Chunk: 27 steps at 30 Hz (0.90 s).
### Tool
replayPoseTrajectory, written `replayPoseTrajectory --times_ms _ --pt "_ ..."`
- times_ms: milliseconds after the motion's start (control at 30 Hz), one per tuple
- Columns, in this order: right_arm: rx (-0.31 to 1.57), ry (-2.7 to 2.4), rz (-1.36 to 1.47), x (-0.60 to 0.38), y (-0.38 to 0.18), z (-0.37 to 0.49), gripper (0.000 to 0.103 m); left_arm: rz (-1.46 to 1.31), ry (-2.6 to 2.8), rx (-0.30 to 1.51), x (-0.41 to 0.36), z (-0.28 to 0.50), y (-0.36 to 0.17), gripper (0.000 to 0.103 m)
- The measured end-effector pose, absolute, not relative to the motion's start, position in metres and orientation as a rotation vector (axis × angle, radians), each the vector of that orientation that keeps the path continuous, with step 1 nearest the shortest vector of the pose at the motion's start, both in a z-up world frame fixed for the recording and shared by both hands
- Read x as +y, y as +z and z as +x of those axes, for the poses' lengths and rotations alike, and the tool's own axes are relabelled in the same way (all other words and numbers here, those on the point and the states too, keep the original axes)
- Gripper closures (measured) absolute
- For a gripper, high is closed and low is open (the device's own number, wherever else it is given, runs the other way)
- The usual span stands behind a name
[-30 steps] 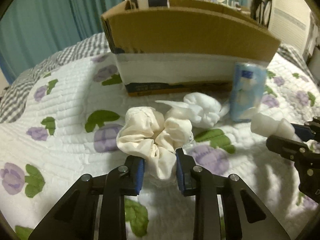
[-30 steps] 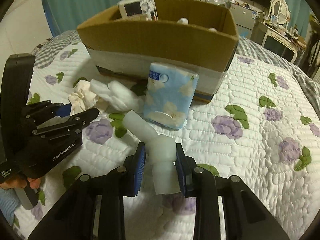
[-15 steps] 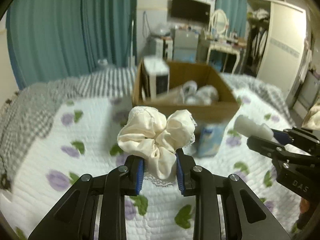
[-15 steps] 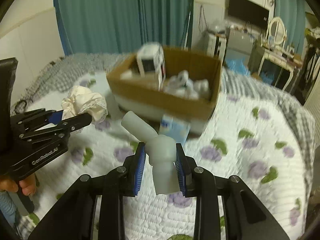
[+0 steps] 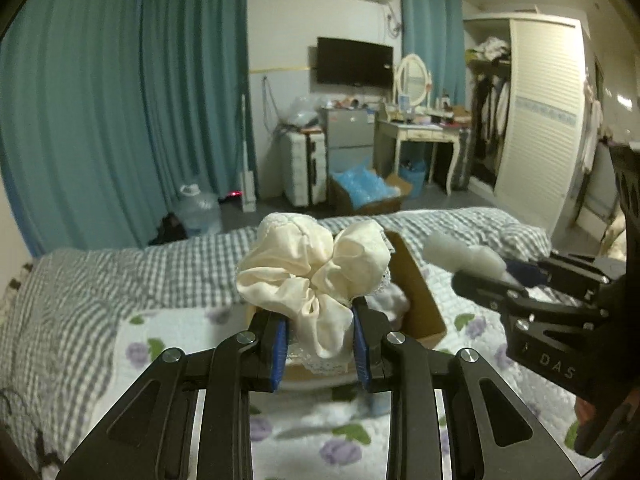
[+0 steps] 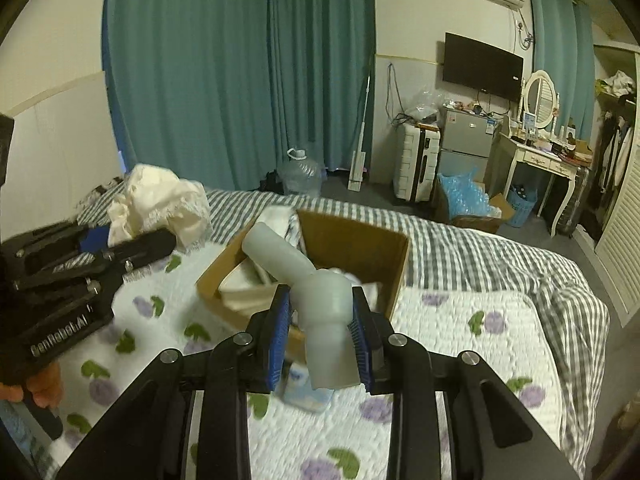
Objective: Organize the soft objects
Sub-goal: 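Drop the scrunchie and white cloth into the box, opening both grippers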
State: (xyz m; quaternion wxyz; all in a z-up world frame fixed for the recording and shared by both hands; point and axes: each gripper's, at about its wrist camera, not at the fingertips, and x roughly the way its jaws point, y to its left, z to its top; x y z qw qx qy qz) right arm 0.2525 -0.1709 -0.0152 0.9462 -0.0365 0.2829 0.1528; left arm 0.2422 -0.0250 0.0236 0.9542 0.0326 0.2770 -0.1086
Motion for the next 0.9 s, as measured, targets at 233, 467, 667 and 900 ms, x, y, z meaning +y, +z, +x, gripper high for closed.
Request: replayPoseTrajectory --times_ms 233,467,667,900 --pt "0.611 0.297 -0.052 -0.176 -0.027 0.322 0.074 0.074 -0.231 0.617 -0.046 0.307 -0.017 0.072" --pt "0.686 0.302 -0.017 -0.183 -0.063 0.387 0.073 0.091 -0.219 0.619 -0.052 0.337 -0.046 0.044" --pt "0.683 0.281 -0.038 -0.191 -0.076 0.407 0.063 0.098 -0.211 0.61 -0.047 0.347 -0.054 0.025" --pt "0.619 0.278 -0.014 -0.199 -0.054 0.394 0.016 0.063 -0.197 0.588 -0.044 0.329 -0.031 0.021"
